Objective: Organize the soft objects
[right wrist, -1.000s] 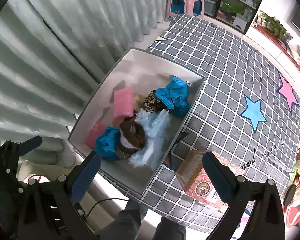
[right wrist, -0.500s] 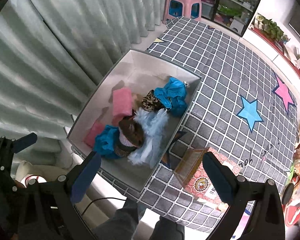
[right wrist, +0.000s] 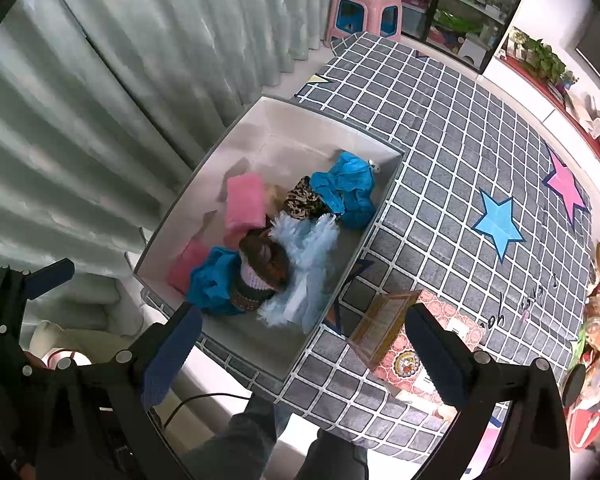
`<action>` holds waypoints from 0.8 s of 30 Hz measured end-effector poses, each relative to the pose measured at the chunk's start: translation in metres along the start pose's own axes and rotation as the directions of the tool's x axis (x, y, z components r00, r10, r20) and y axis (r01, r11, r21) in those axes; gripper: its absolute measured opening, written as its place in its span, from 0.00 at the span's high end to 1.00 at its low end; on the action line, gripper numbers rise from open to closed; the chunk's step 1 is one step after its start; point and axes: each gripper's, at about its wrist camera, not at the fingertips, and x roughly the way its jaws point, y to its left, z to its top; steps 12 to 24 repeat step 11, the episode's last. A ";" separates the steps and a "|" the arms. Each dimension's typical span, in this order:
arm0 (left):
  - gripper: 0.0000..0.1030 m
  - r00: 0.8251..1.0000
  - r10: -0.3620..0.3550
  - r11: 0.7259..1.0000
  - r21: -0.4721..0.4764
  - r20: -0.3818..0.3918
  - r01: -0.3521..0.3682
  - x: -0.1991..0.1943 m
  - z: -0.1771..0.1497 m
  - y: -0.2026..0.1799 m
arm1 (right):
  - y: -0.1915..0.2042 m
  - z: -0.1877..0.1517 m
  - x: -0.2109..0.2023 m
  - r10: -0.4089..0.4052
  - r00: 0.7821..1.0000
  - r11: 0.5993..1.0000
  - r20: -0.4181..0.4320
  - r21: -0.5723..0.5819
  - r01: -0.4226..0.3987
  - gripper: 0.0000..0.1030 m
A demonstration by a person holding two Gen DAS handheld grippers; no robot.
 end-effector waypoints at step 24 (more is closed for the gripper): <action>0.00 1.000 0.005 0.997 -0.080 -0.011 -0.005 0.014 0.004 0.002 | -0.006 -0.004 0.012 0.016 0.999 1.000 -0.039 -0.019 -0.017 0.01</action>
